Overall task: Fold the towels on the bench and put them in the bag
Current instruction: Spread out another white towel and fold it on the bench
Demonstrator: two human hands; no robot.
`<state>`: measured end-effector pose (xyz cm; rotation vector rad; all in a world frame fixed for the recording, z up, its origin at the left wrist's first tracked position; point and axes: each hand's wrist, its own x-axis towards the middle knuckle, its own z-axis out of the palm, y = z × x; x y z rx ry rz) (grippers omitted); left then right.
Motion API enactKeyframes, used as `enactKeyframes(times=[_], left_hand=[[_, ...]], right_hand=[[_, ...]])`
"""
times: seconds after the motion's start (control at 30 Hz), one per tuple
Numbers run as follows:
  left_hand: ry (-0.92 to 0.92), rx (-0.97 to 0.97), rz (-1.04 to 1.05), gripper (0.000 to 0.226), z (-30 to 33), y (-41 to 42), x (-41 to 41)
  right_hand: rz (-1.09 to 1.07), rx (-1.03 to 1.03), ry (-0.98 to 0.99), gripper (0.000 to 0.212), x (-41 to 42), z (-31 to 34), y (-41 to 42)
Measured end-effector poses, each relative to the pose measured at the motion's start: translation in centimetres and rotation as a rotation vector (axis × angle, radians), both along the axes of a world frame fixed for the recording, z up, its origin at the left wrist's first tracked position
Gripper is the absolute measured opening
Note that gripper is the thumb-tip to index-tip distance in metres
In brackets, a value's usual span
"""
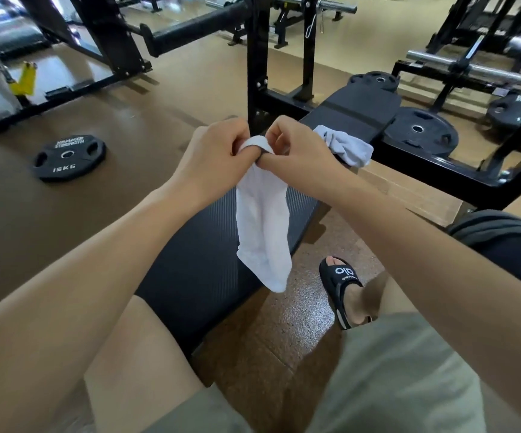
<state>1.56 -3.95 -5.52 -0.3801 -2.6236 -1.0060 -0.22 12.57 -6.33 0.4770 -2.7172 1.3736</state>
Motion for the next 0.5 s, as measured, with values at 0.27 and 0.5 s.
enactKeyframes(times=[0.27, 0.5], left_hand=[[-0.002, -0.24, -0.077, 0.009, 0.7, -1.0, 1.6], [0.113, -0.839, -0.009, 0.054, -0.9, -3.0, 3.8]], right_hand=[[-0.155, -0.093, 0.094, 0.004, -0.1, 0.8, -0.4], [-0.278, -0.29, 0.108, 0.008, -0.8, 2.8, -1.4]])
